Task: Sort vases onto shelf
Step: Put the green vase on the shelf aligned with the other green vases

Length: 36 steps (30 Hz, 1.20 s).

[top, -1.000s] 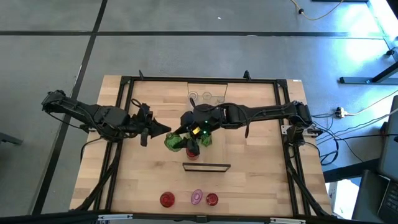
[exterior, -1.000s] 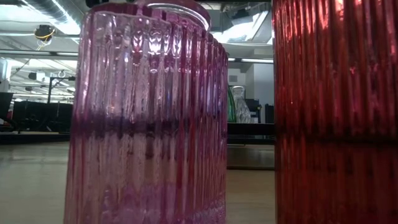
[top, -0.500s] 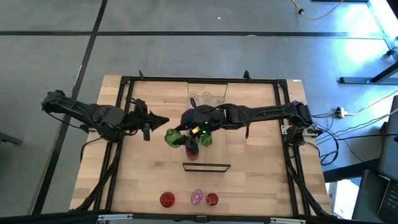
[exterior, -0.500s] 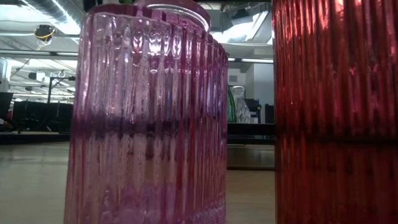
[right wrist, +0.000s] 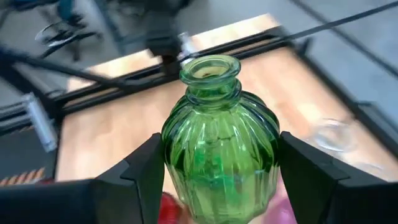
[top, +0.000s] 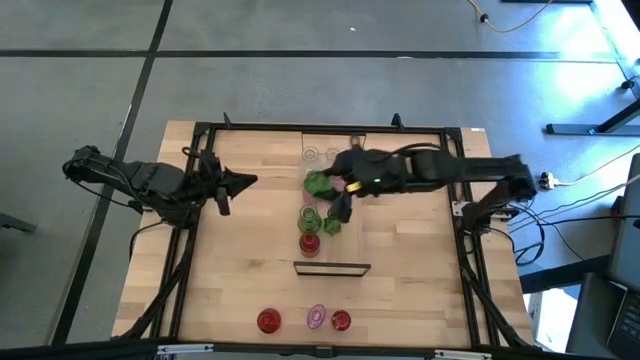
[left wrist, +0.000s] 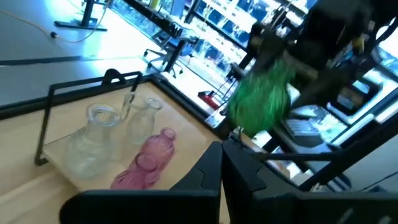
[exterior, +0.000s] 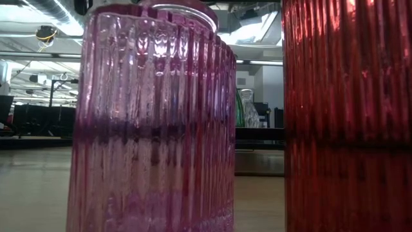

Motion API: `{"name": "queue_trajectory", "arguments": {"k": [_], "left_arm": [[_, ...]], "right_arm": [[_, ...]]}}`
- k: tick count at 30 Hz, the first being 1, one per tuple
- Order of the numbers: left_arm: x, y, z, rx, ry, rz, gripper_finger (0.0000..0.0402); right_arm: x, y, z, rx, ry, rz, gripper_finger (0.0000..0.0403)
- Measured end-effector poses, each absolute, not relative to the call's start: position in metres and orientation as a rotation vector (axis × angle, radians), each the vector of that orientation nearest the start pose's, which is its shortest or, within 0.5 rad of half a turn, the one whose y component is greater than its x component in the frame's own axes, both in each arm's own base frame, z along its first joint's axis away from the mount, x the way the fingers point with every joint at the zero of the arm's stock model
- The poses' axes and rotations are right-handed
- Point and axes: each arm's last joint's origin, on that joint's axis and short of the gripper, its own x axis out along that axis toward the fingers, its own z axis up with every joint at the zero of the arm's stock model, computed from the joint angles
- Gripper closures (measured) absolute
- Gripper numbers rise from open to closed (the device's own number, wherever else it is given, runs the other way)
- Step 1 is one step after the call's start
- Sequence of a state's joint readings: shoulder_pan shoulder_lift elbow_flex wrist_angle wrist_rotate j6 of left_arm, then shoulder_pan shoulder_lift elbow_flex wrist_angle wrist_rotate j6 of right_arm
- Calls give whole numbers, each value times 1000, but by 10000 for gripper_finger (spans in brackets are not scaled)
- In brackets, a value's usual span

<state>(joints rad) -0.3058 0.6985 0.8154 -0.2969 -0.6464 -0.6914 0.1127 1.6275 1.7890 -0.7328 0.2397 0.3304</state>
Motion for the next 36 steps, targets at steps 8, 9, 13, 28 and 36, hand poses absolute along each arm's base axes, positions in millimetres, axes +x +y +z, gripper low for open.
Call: {"name": "queue_trajectory", "arguments": {"k": [8,9,13,28,36], "left_arm": [[144,-26,343,-540,56,406,402],[144,-26,343,-538,55,414,402],[144,-23,340,-518,71,456,401],[143,-22,337,-474,108,474,401],[143,-22,337,-476,108,474,401]], "right_arm": [[281,48,396,302,512,-372,169],[275,51,389,312,502,-390,169],[258,66,356,363,445,-433,169],[218,94,231,443,304,-630,169],[210,89,199,446,255,-619,169]]}}
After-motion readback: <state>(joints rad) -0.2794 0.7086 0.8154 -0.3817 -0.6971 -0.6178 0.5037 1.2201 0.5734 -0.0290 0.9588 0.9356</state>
